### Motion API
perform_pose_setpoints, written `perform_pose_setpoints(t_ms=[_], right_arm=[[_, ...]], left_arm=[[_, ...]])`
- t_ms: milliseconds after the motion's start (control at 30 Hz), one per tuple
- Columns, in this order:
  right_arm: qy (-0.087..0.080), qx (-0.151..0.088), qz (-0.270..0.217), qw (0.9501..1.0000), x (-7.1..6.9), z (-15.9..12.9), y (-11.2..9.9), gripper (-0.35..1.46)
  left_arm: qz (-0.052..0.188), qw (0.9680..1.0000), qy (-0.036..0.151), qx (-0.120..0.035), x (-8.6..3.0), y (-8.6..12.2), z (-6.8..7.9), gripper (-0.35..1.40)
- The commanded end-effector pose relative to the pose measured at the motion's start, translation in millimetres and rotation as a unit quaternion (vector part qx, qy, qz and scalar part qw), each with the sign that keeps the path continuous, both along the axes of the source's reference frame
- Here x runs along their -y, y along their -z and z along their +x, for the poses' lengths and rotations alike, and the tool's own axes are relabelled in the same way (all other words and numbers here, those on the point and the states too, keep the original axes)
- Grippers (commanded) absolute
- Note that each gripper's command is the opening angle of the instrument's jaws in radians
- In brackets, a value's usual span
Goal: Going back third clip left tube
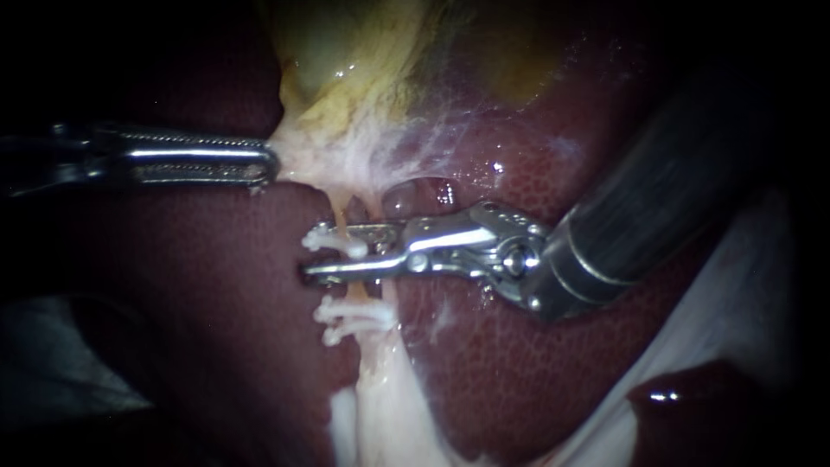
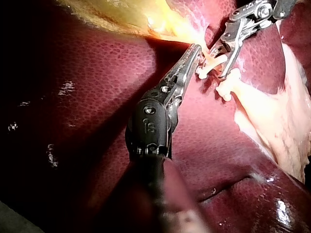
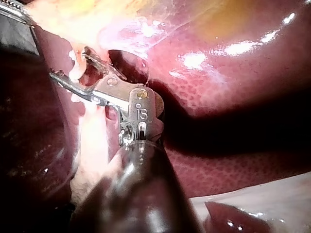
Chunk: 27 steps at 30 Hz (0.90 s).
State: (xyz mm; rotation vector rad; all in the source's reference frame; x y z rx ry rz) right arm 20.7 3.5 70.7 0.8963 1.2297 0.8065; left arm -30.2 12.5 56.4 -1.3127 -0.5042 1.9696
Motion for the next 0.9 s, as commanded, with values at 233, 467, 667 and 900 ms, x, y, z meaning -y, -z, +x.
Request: perform_pose_setpoints(t_ms=[233,467,667,900], right_arm=[[0.017,0.017,-0.025,0.9994,0.1,-1.7,2.2,0.48],[0.056,0.041,-0.149,0.9864,1.1,-4.3,5.6,0.49],[0.062,0.036,-0.180,0.9812,0.0,-6.8,8.0,0.49],[0.068,0.030,-0.206,0.9758,-0.1,-8.2,8.8,0.49]], left_arm=[[0.000,1.0000,0.000,0.000,0.0,0.0,0.0,-0.35],[0.000,1.0000,-0.001,0.001,0.0,0.1,0.2,-0.35],[0.000,1.0000,-0.001,0.001,0.0,0.1,0.2,-0.35],[0.000,1.0000,-0.001,0.001,0.0,0.0,0.2,-0.35]])
